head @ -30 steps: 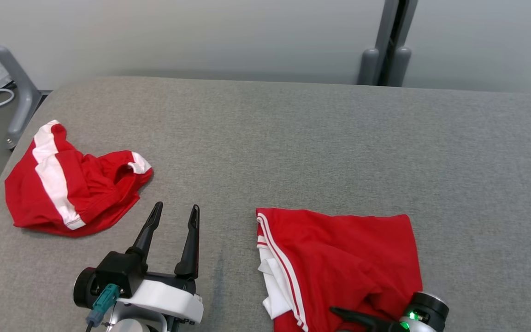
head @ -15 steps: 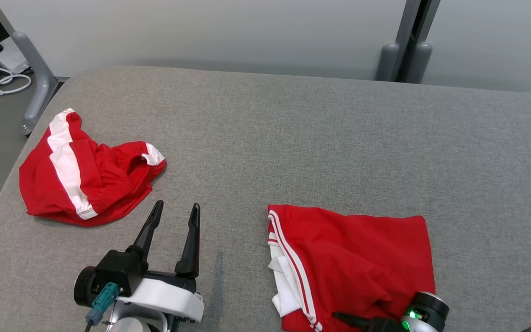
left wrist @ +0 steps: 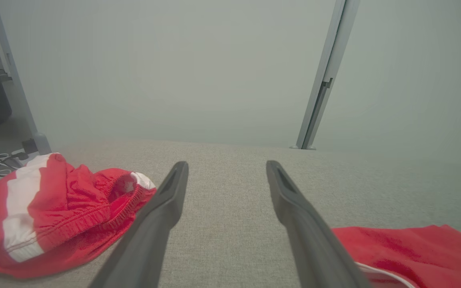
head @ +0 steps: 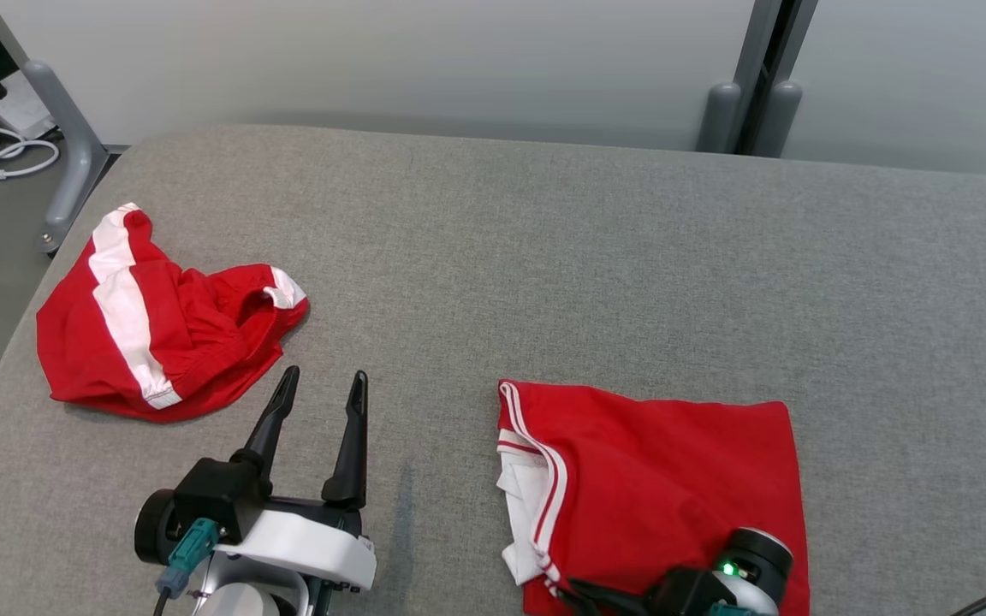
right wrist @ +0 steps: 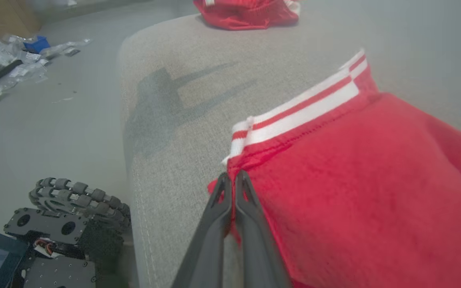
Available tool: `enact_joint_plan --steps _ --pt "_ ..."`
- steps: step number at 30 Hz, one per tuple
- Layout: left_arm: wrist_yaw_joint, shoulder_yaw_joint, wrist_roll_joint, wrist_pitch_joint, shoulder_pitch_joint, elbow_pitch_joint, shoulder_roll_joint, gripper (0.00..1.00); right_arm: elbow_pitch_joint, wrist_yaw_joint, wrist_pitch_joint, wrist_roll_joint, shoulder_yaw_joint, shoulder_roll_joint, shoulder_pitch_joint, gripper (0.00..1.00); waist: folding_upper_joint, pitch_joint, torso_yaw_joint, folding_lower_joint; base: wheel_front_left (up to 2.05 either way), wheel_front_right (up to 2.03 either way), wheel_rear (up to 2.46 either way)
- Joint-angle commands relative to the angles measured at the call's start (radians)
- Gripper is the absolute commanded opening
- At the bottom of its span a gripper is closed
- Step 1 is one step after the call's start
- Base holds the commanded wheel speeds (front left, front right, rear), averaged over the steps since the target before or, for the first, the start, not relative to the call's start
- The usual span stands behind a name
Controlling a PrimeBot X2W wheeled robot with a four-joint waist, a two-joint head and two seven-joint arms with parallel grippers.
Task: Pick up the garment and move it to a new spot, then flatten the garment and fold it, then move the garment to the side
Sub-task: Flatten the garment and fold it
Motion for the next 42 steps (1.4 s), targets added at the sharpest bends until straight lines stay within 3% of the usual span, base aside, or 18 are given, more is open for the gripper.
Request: enact_joint_plan --steps 1,8,19,20,21,27,31,36,42 --pt "-0.001 0.003 0.003 -0.003 0.001 0.003 0.003 1.00 -0.032 0.000 -0.012 0.029 0.003 0.002 -0.016 0.00 0.0000 -0.007 -0.003 0.0000 0.00 0.00 0.00" --pt "-0.001 -0.005 -0.003 -0.003 0.011 0.005 0.003 1.00 -0.113 0.000 0.006 0.113 0.028 0.010 -0.040 0.00 0.0000 -0.024 -0.005 0.0000 0.00 0.00 0.00" --pt "-0.003 0.005 0.003 -0.003 0.014 0.005 0.003 1.00 -0.139 0.000 0.069 0.226 0.081 -0.006 -0.041 0.00 0.0000 -0.027 0.002 0.0000 0.00 0.00 0.00" --pt "-0.002 0.004 0.002 -0.003 0.013 0.005 0.003 1.00 -0.136 0.000 0.074 0.235 0.084 -0.004 -0.042 0.45 0.0000 -0.026 0.002 0.0000 0.00 0.00 0.00" --pt "-0.002 0.004 0.001 -0.003 0.012 0.005 0.003 1.00 -0.135 0.000 0.074 0.239 0.087 -0.002 -0.046 1.00 0.0000 -0.026 0.002 0.0000 0.00 0.00 0.00" --pt "-0.002 0.005 0.000 -0.003 0.013 0.004 0.003 1.00 -0.153 0.000 0.057 0.282 0.074 -0.007 -0.059 1.00 0.0000 -0.028 -0.002 0.0000 0.00 0.00 0.00" --pt "0.002 0.010 0.004 -0.003 0.023 0.005 0.003 1.00 -0.176 0.000 0.028 0.298 0.003 -0.024 -0.068 1.00 0.0000 -0.036 -0.012 0.0000 0.00 0.00 0.00" --pt "0.001 0.016 0.010 -0.003 0.028 0.000 0.003 1.00 -0.168 0.000 -0.004 0.219 -0.179 -0.065 -0.072 1.00 0.0000 -0.048 -0.036 0.0000 0.00 0.00 0.00" --pt "-0.002 0.022 0.010 -0.003 0.035 -0.021 0.003 1.00 -0.131 0.000 -0.028 -0.014 -0.493 -0.086 -0.017 1.00 0.0000 -0.059 -0.074 0.0000 0.00 0.00 0.00"
